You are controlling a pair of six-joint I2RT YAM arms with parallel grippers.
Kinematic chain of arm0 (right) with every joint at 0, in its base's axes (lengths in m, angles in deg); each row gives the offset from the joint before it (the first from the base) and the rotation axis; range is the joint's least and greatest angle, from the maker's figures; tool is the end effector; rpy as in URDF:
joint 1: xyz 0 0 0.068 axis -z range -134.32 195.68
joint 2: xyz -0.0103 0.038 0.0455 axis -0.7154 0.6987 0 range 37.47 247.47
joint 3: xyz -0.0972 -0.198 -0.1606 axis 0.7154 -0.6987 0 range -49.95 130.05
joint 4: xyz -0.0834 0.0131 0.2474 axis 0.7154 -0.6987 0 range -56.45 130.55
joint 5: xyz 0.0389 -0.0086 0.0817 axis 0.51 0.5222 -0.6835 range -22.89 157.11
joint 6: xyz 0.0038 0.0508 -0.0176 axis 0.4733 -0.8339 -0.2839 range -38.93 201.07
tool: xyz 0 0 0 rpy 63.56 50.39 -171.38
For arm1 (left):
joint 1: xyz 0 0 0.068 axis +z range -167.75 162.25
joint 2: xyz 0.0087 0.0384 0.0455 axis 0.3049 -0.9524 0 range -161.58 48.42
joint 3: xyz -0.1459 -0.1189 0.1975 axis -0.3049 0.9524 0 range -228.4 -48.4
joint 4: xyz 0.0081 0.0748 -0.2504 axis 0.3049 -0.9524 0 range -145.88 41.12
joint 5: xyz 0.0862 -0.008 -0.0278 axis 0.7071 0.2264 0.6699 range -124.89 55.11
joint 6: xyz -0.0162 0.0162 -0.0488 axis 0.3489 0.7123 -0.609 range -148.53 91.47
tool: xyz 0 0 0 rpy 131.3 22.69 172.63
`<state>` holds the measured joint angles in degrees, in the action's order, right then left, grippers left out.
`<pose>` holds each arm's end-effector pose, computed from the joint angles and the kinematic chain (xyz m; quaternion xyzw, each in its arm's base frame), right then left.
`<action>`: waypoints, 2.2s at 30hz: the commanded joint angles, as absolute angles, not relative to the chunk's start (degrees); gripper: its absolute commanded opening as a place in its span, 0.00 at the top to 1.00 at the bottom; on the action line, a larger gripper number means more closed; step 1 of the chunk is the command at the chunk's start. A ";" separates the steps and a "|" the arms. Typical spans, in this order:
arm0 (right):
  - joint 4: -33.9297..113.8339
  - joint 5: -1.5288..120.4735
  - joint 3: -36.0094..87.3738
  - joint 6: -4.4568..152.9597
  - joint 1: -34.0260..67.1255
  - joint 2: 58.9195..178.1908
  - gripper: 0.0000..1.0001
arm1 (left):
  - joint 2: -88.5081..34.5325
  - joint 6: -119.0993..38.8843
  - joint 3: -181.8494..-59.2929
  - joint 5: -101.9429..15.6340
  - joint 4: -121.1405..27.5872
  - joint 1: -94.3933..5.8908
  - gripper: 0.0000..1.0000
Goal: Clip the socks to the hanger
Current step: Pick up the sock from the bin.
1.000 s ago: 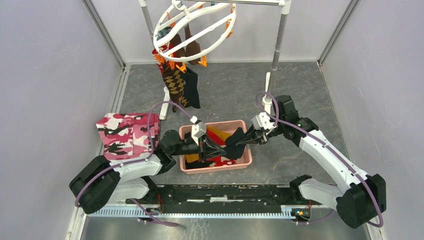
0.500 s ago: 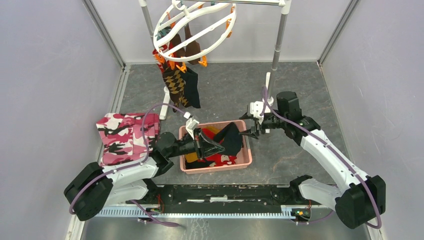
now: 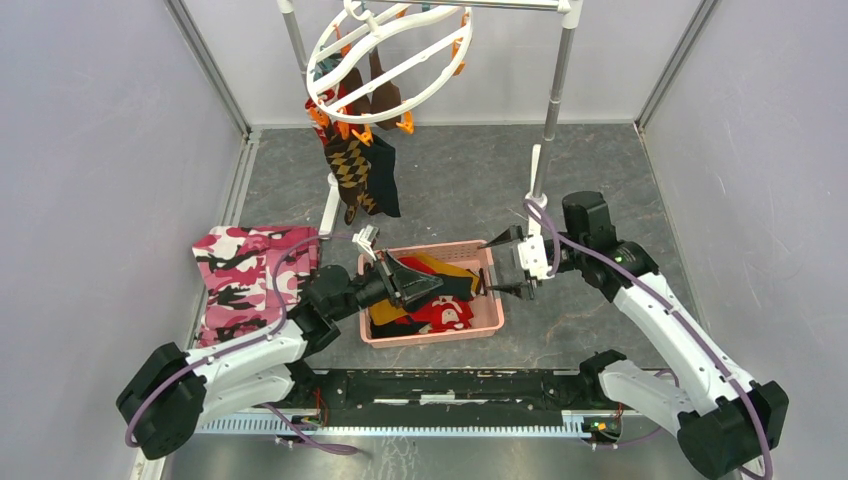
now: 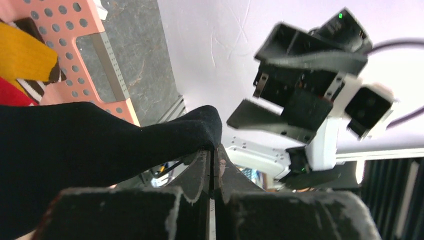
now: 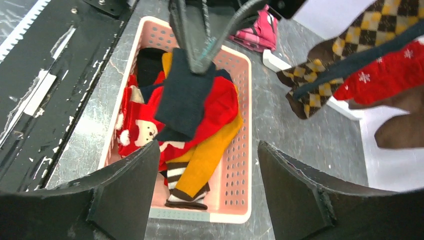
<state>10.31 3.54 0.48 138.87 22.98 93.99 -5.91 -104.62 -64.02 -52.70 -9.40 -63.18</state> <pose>0.1691 0.1054 0.3142 -0.6716 0.4253 0.3324 0.5076 0.1345 -0.1520 0.2231 -0.0772 0.6984 -0.6667 0.2486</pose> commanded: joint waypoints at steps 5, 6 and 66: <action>15.81 5.56 -3.28 140.15 17.31 93.49 0.22 | -9.31 -116.15 -68.02 -50.67 -9.78 -63.11 0.98; 17.14 6.96 -3.66 139.07 16.45 93.55 0.22 | -9.73 -116.23 -68.22 -50.89 -9.57 -63.17 0.98; 10.05 3.33 1.81 137.04 15.10 103.04 1.00 | 10.09 -44.96 -54.02 -60.63 3.05 -60.51 0.00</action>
<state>12.23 8.55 -0.43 134.76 14.72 103.17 10.00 -62.70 -56.74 -56.56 -5.05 -60.47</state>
